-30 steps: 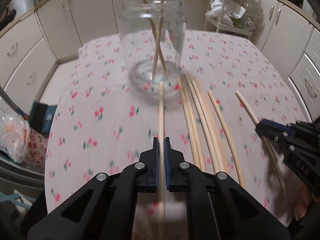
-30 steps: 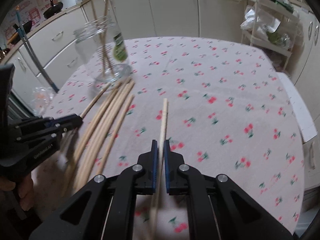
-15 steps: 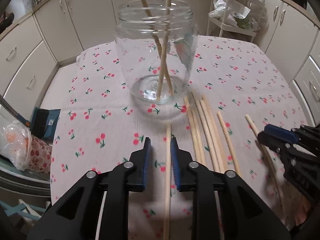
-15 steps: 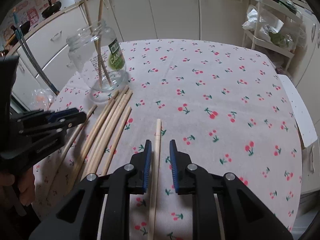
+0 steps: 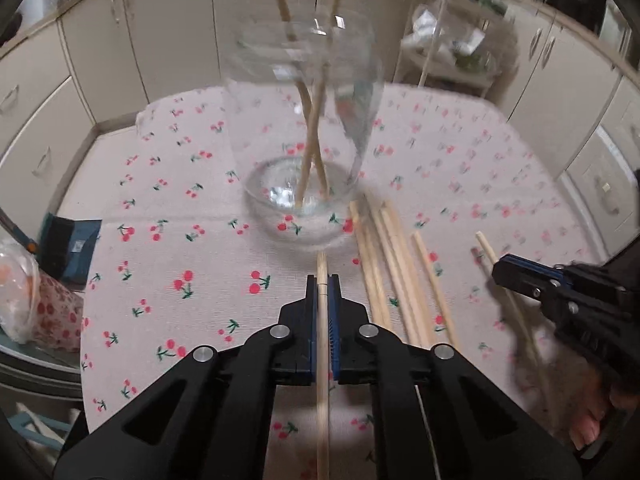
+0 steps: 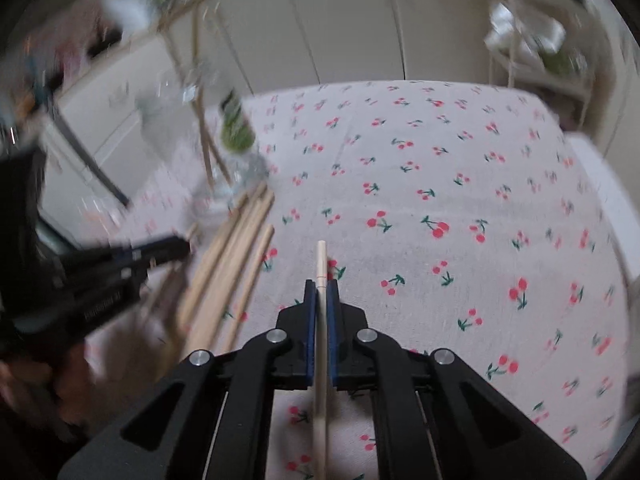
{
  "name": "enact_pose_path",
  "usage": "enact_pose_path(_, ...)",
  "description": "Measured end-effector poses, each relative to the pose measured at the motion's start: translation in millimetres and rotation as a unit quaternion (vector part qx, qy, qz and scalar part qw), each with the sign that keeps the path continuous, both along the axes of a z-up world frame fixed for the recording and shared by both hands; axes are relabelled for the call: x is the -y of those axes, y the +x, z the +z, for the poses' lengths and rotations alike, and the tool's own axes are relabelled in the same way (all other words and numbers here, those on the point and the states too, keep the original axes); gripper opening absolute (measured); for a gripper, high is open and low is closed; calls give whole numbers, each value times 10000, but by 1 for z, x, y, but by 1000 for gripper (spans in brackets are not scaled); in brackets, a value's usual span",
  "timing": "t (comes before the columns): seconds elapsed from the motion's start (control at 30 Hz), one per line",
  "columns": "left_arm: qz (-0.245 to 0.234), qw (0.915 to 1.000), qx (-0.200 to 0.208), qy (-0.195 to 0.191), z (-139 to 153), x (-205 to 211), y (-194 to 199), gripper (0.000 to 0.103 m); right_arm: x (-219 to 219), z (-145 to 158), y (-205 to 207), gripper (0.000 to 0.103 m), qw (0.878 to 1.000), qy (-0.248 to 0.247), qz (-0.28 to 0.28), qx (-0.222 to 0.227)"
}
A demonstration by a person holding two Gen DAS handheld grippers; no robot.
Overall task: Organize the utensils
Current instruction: 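Raise both held sticks upright and bring them above the jar mouth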
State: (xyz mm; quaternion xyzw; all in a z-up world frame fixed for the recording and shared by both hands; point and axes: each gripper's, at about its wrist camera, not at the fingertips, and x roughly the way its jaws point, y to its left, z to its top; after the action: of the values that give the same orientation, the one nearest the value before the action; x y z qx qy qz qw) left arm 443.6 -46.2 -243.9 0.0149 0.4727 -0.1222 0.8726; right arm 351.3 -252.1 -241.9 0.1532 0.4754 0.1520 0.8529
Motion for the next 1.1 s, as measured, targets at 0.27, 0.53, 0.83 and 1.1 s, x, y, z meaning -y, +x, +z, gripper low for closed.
enact_pose_path(0.27,368,9860,1206,-1087,71,-43,-17,5,17,30,-8,6,9939,693,-491,707)
enact_pose_path(0.53,782,9495,2466,-1774,141,-57,2,5,16,54,-10,6,9871,700,-749,1233)
enact_pose_path(0.83,1525,9010,3483,-2090,180,-55,46,5,21,62,-7,6,9819,560,-920,1560)
enact_pose_path(1.1,1799,8921,3752,-1761,171,-40,76,5,24,57,0,6,9799,522,-1025,1628)
